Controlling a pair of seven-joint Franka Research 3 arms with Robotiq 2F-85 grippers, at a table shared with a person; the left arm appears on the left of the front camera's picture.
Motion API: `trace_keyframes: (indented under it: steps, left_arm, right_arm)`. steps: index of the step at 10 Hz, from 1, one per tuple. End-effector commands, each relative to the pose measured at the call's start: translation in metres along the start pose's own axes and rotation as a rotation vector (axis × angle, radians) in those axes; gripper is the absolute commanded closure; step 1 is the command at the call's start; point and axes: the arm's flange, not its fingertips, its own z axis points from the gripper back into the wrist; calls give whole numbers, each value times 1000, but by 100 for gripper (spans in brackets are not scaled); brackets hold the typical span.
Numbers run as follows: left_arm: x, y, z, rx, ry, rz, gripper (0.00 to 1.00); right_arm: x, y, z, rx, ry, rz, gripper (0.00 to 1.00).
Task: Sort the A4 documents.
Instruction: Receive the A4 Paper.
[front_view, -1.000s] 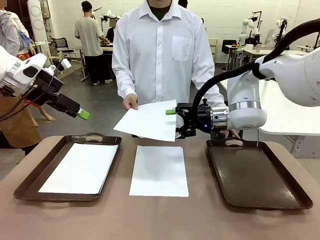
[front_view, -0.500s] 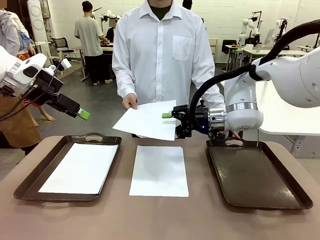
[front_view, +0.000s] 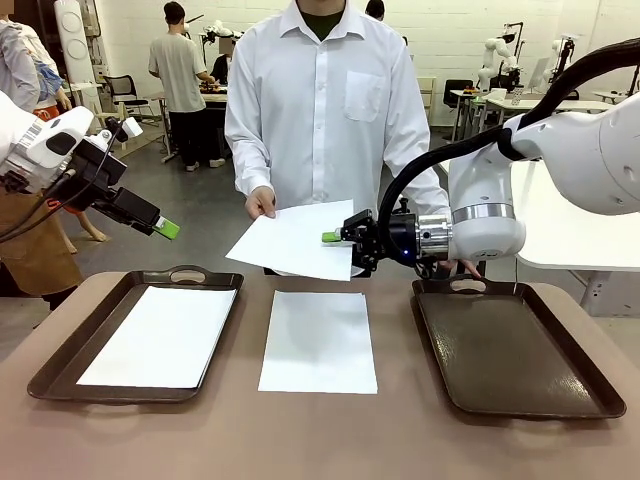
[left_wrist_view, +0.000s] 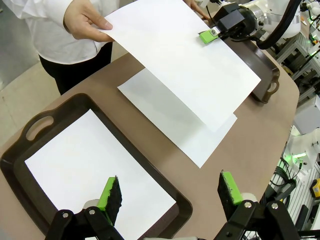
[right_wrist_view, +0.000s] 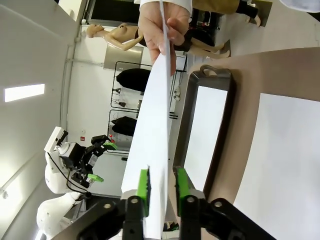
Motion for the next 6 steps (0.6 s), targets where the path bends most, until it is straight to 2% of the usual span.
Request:
trace_keyframes:
  steps: [1, 2, 6]
  left_arm:
    - [0, 0, 0, -1, -2, 0, 0]
    - [0, 0, 0, -1, -2, 0, 0]
    - [0, 0, 0, -1, -2, 0, 0]
  right_arm:
    - [4, -2, -6, 37, -22, -1, 90]
    - [4, -2, -6, 37, -20, -1, 100]
    - [3, 0, -7, 31, -8, 3, 100]
